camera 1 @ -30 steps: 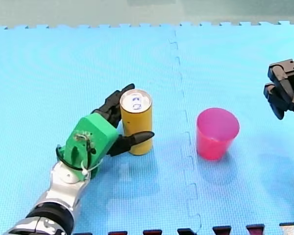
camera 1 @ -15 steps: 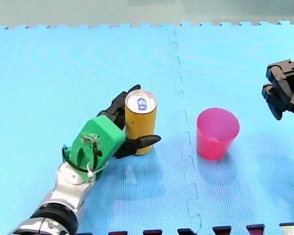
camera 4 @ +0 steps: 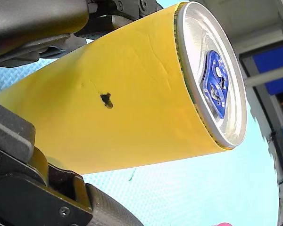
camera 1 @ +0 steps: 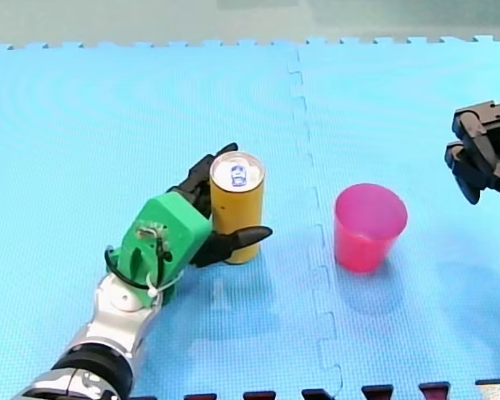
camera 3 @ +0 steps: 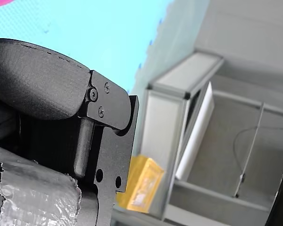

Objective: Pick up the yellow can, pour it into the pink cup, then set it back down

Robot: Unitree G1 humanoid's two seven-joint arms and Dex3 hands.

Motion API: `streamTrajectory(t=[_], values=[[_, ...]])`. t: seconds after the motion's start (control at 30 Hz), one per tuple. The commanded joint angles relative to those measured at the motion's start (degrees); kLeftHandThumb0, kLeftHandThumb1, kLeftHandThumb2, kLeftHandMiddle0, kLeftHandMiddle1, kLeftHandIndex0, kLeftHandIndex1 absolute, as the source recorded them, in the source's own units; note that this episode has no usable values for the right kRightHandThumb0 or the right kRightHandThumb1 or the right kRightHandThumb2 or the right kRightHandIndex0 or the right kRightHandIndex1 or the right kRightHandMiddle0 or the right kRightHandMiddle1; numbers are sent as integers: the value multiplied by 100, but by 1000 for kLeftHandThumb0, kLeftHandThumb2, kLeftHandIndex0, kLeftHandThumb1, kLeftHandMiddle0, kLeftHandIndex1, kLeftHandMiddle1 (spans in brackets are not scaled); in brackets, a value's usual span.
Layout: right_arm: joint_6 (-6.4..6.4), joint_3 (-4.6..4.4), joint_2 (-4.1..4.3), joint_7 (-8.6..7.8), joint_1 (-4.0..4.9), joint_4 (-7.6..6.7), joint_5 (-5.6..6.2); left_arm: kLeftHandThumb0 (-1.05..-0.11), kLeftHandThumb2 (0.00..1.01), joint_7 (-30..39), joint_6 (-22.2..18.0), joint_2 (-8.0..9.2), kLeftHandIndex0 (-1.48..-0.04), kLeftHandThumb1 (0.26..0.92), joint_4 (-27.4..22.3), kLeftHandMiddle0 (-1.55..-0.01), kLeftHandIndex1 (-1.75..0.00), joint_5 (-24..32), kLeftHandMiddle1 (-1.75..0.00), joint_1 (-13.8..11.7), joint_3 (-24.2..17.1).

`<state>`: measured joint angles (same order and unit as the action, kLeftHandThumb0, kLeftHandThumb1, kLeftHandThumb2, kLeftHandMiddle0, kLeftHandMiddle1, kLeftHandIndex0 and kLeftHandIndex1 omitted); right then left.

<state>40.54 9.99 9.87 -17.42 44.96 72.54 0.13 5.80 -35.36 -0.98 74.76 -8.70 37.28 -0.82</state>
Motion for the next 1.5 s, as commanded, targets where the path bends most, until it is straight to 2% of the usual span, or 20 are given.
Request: streamTrajectory(t=[0.0,0.27,0.47,0.77,1.13,1.47], values=[[-15,18,26,-13,-3,-16,43,-988,1,-34,16,37,-215,701,6,-258,-3,17,-9,37,-23],[-26,10,57,-6,-14,-8,48,-948,0,-104,-65,137,-235,700,-8,-291,-7,62,-17,-7,-112],[-36,-18,56,46,3,2,19,-929,0,-134,-87,133,-243,699,-9,-301,-5,52,-15,-10,-112],[-38,-18,45,29,-1,-10,31,-898,0,-93,-108,98,-249,691,-18,-311,-3,44,-11,-41,-86],[0,-19,51,1,-34,-19,29,-884,0,-110,-34,63,-257,688,-27,-325,-3,17,-9,-14,-45],[58,-41,50,85,-67,-30,-14,-892,1,-149,88,51,-267,693,-14,-339,-4,-8,-9,77,-27]])
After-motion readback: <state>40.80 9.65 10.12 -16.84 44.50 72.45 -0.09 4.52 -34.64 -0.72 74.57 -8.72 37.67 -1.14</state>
